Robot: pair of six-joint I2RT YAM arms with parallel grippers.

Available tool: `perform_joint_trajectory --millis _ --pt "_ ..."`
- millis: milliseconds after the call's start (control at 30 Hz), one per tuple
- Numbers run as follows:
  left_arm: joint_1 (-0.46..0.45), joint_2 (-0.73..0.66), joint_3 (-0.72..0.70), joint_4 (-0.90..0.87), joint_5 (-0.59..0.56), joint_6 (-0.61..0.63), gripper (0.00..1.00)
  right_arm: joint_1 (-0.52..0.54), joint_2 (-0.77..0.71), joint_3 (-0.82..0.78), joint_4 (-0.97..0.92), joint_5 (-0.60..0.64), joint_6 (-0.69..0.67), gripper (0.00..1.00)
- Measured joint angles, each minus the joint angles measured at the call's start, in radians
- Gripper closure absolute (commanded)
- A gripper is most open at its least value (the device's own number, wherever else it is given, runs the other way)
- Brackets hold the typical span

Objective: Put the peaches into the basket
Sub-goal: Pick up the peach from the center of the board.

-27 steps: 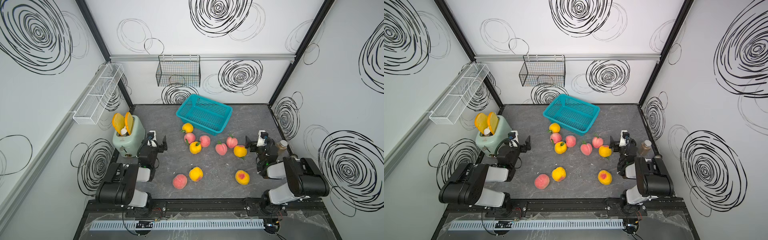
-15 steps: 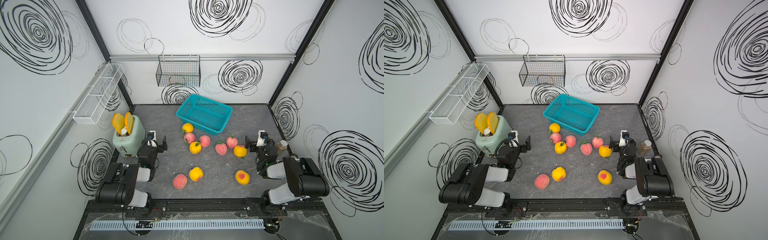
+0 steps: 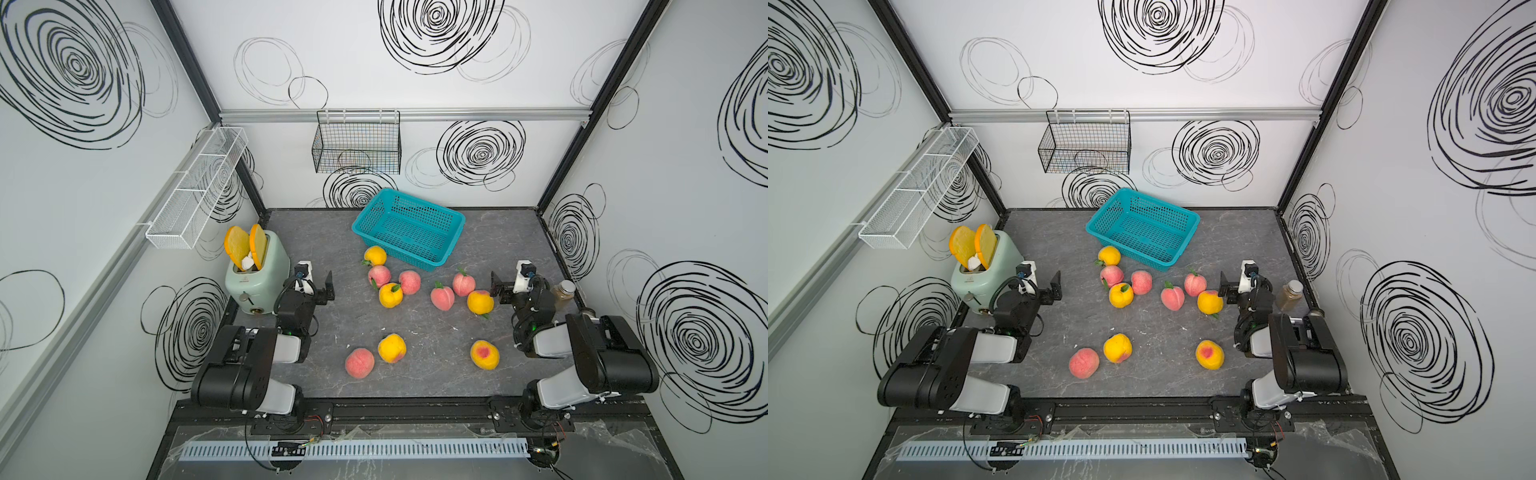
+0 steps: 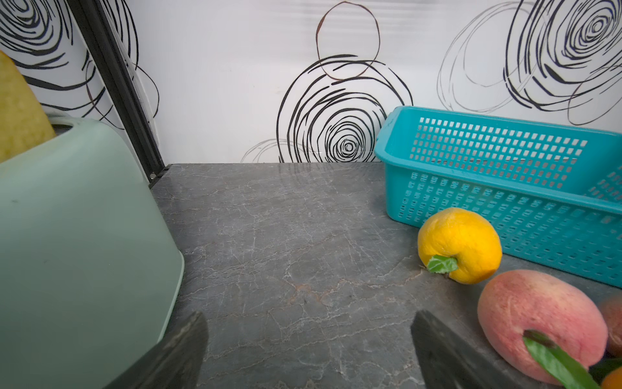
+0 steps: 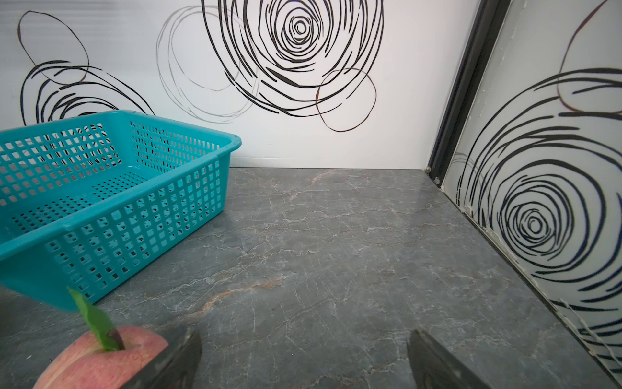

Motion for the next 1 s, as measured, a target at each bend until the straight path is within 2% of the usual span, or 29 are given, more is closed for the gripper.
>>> perform_joint_trajectory --millis 1000 --pt "0.0 0.0 0.001 0.0 0.0 0.0 0.02 0.004 0.0 0.0 0.0 0.013 0.0 0.01"
